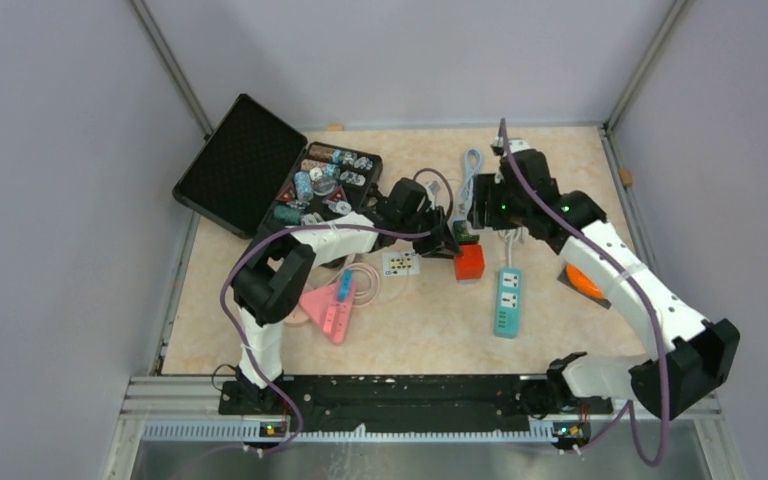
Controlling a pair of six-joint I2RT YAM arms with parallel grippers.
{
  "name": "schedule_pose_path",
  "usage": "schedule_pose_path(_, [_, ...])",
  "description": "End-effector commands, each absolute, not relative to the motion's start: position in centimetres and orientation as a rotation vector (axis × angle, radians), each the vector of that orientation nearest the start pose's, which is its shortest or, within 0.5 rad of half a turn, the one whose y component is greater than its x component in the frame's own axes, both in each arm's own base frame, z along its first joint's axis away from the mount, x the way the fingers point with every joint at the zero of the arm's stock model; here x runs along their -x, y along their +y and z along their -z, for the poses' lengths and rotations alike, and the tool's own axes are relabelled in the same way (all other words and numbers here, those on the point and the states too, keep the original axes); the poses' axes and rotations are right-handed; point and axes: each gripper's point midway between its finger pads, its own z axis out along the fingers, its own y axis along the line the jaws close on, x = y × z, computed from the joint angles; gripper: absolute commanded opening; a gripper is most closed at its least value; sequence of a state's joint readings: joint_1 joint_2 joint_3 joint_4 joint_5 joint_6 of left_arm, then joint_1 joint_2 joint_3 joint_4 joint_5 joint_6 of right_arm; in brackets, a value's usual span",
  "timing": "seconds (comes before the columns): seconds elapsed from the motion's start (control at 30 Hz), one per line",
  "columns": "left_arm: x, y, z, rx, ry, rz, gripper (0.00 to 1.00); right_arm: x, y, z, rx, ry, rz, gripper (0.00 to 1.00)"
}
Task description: Pull the plug off the socket
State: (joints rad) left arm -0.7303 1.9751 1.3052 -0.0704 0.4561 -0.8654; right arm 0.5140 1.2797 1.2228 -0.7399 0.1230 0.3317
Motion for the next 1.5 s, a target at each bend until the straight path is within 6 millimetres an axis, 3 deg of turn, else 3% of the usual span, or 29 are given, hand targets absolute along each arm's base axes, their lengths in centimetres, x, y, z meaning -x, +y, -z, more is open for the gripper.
schedule_pose_path(0.0, [-26.0, -31.9, 5.0, -0.002, 2.990, 0.545, 0.30, -31.7, 13.8, -27.1, 0.060, 2.178, -0.195, 0.00])
schedule_pose_path(0.1, [-26.7, -33.0, 3.1, -0.028, 2.948, 0.628, 0.32, -31.7, 10.7, -26.5, -0.025, 2.180, -0.077, 0.00])
schedule_pose_path(0.27, [-29.0, -35.6, -2.1, -0.121, 2.840, 0.744, 0.36, -31.5, 5.6, -25.4, -0.252, 2.145, -0.039, 0.00])
schedule_pose_path(0.43, [-30.6, -37.9, -7.4, -0.243, 2.714, 0.879, 0.46, -31.4, 4.1, -20.3, -0.392, 2.236, -0.128, 0.00])
schedule_pose_path(0.57, [-30.8, -39.2, -11.8, -0.324, 2.593, 1.008, 0.77, -31.4, 2.9, -16.4, -0.515, 2.279, -0.157, 0.00])
schedule_pose_path(0.67, [-31.0, -38.9, -14.3, -0.331, 2.534, 1.031, 0.97, -31.5, 1.4, -14.0, -0.632, 2.289, -0.180, 0.00])
schedule_pose_path(0.7, [-31.0, -38.6, -15.1, -0.327, 2.514, 1.028, 0.98, -31.5, 1.4, -13.0, -0.658, 2.306, -0.219, 0.00])
schedule_pose_path(0.8, [-31.1, -37.0, -16.2, -0.297, 2.478, 0.964, 0.99, -31.7, 0.4, -11.3, -0.725, 2.315, -0.235, 0.02])
schedule_pose_path(1.03, [-31.2, -32.9, -17.0, -0.202, 2.419, 0.794, 0.99, -33.4, -0.2, -10.5, -0.780, 2.273, -0.342, 0.32])
schedule_pose_path(1.3, [-31.4, -30.0, -16.8, -0.117, 2.410, 0.690, 0.99, -34.3, -1.2, -8.6, -0.819, 2.280, -0.402, 0.44])
schedule_pose_path(1.47, [-31.9, -27.9, -15.9, -0.031, 2.442, 0.550, 0.99, -33.8, -2.1, -7.7, -0.833, 2.326, -0.354, 0.64])
